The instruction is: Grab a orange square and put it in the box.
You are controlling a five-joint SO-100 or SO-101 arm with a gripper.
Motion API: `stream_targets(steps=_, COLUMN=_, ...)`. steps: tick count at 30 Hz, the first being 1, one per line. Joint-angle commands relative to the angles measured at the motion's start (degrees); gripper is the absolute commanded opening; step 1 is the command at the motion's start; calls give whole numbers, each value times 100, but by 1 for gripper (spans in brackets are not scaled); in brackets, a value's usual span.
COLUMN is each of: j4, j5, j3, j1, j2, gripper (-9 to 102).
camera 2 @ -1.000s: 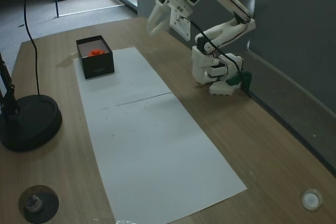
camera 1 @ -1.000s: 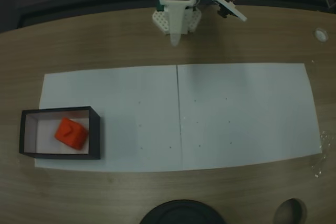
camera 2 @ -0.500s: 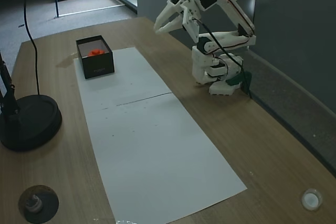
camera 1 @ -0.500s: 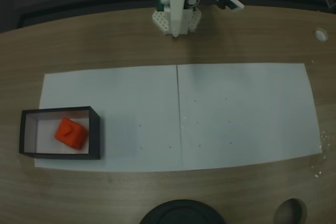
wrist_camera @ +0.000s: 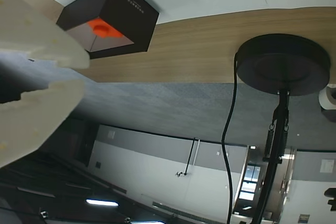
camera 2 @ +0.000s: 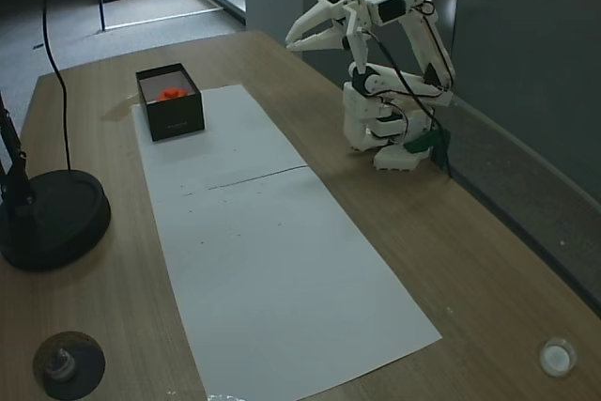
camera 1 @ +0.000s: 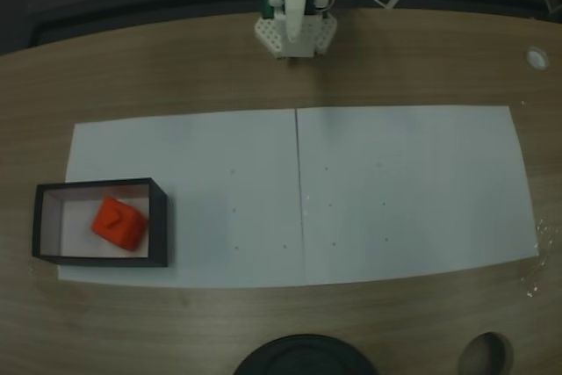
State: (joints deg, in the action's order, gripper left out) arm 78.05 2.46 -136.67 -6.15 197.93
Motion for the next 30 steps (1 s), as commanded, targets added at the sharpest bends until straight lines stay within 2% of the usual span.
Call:
stream_targets(steps=1, j4=-123, j5=-9, j3=-141, j1=-9, j2=123, gripper=0)
stream_targets(steps=12, j4=-1125, j5=-9, j3=-2725, j1=62, j2=132, gripper=0)
stream_targets(steps=19, j4=-1081, j5=-62, j3=-3700, j1=431, j2=132, gripper=0)
stream_targets(steps=23, j4=-993, j5=-62, j3=-3683, j1=422, j2=123, gripper=0)
stream_targets(steps=27, j4=-378, j5=-62, j3=-3524, j1=422, j2=123, gripper=0)
stream_targets(steps=30, j4=-396, j5=-255, j3=-3524, j1=352, j2=114, gripper=0)
